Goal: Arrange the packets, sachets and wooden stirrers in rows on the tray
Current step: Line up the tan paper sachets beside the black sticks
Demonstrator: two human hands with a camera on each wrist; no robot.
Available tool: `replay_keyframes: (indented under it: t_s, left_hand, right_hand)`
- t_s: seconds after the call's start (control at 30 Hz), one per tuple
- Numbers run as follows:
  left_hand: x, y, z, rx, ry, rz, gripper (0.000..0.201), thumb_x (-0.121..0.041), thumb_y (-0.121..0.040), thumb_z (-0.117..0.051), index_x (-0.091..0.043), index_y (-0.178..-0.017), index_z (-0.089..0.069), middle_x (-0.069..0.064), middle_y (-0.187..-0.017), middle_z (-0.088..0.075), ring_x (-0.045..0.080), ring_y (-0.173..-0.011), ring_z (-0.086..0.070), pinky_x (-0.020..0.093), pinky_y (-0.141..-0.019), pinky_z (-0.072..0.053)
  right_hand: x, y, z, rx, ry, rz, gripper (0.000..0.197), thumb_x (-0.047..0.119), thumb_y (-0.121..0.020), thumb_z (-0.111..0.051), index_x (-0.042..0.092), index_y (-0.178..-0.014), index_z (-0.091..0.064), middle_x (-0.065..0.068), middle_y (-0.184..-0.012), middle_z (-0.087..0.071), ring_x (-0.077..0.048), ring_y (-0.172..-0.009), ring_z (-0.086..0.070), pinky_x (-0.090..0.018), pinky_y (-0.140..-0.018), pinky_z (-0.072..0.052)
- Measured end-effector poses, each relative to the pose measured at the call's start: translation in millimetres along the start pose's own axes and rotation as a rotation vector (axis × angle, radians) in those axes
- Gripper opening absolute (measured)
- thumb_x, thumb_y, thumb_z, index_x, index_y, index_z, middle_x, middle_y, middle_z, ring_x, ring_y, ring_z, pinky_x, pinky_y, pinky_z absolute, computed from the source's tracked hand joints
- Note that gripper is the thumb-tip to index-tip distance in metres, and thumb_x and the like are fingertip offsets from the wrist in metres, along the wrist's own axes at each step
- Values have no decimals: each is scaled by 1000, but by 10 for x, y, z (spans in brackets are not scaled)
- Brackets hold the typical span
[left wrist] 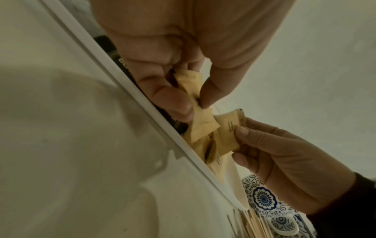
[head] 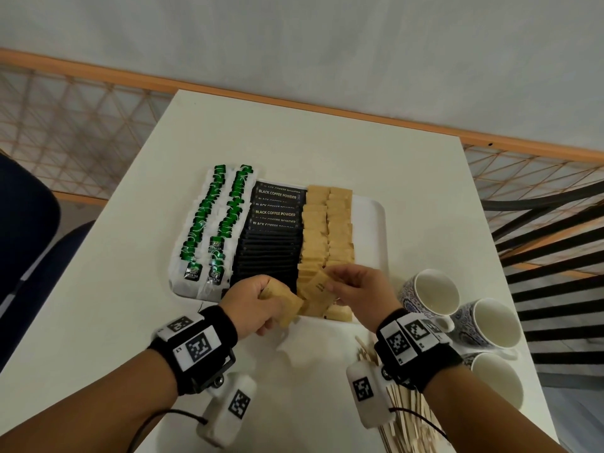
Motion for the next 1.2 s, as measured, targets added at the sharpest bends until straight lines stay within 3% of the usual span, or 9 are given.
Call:
replay_keyframes:
  t_s: [0.17,0.3,0.4,0.53,0.67,0.77,0.9,1.03,1.2]
  left_hand:
    - [95,61,-166,130,-35,85,18,-14,-92,-51,-22,-99,-66,1,-67,-57,10,-44,-49,21,-37,-36]
    - [35,73,-319,180,27,46,13,-25,-95,-54,-24,-105,-63,-2,-64,-56,7,-39,-46,19,-34,-32]
    - [-41,35,-304,143,82,-3,10,-26,-95,-55,-20,-91,-62,2,-61,-53,9,-38,-41,18,-35,-28]
    - [-20,4,-201,79,85,54,33,-37,-97,-48,-15,-77,-61,2,-50,-46,14,-37,-38,19,-39,-25]
    - [-108,28,-198,90,56,19,59,-47,-96,-46,-23,-42,-53,-5,-39,-41,11,-38,-38,20,-44,-32]
    - [-136,-11,-124,41,-8,-54,31,-30,-91,-60,-23,-61,-64,-12,-49,-54,3,-52,-50,15,-54,-40]
    - [-109,-16,-153,96,-105,-94,17,-25,-89,-64,-17,-75,-69,-8,-61,-60,5,-56,-52,19,-59,-42]
    - [-152,-19,-152,58,-265,-155,17,-33,-89,-62,-20,-84,-71,-2,-73,-66,8,-66,-57,25,-67,-47]
    - [-218,-31,125,-95,-187,-103,40,-41,-99,-40,-19,-86,-70,-7,-73,-59,11,-79,-57,25,-76,-43]
  right_hand:
    - [59,42,-26,2,-8,22,36,-2,-83,-64,32,-97,-66,0,-87,-60,-17,-71,-65,-32,-67,-58]
    - [133,121,-174,89,-86,50,52,-9,-84,-57,38,-104,-66,-8,-95,-55,-27,-87,-67,-37,-70,-60]
    - [149,143,-248,112,-139,50,44,-9,-83,-59,31,-99,-70,-9,-97,-60,-26,-88,-66,-38,-71,-59]
    - [338,167,-99,-43,106,260,42,6,-79,-71,48,-77,-71,15,-83,-68,-9,-77,-65,-30,-74,-55]
    - [451,261,-246,66,324,387,33,12,-78,-74,43,-88,-74,9,-84,-61,-9,-77,-59,-23,-74,-51]
    - [379,303,-388,202,405,350,19,28,-77,-77,43,-88,-74,10,-94,-58,-7,-86,-55,-22,-80,-48]
    - [306,223,-298,119,323,311,48,20,-77,-74,55,-104,-56,15,-105,-55,-5,-94,-57,-24,-84,-51]
    - [175,163,-333,206,374,181,34,12,-83,-67,41,-100,-67,10,-88,-71,-2,-80,-65,-21,-79,-53]
    - [174,69,-44,7,346,154,21,14,-84,-68,34,-88,-73,12,-85,-73,0,-79,-65,-19,-80,-52]
Point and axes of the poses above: each hand's wrist, its own y-axis away from the middle knuckle, its own z-axis out of the back of the hand, x = y × z, the point moved 10 cm from there along -y, towards the middle knuckle
